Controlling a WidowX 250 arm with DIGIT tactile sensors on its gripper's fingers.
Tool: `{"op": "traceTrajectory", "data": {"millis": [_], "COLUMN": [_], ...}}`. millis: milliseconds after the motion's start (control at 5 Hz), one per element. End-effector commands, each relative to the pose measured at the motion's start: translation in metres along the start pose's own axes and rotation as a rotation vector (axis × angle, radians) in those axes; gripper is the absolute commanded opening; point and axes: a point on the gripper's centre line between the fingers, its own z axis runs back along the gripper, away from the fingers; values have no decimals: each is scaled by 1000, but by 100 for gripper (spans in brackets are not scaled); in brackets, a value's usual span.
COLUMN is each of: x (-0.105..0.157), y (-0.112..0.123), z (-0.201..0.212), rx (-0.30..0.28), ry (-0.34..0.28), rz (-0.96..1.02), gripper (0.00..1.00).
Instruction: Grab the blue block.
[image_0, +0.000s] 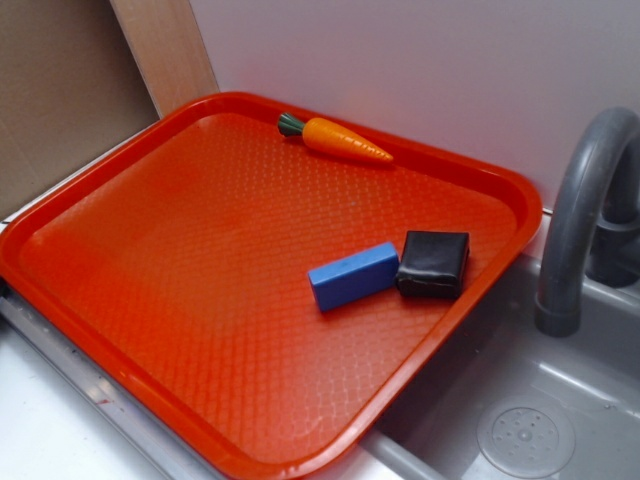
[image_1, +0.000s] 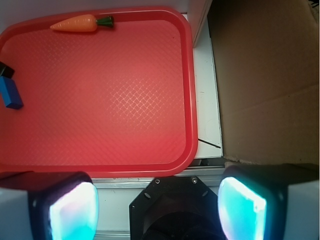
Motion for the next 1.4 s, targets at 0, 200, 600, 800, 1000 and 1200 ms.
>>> {"op": "traceTrajectory", "data": {"millis": [0,200,600,800,1000,1200], "x": [0,13,25,31,39,48], "y": [0,-45,-124,-168,-199,-226], "z": [0,-8,-8,-14,-27,-45], "rx": [0,-47,-83,-135,-140,-113], "ry": [0,-33,-181,-190,-174,-137], "rz": [0,-119,-337,-429,-444,-473], "gripper": [100,100,100,100,100,100]}}
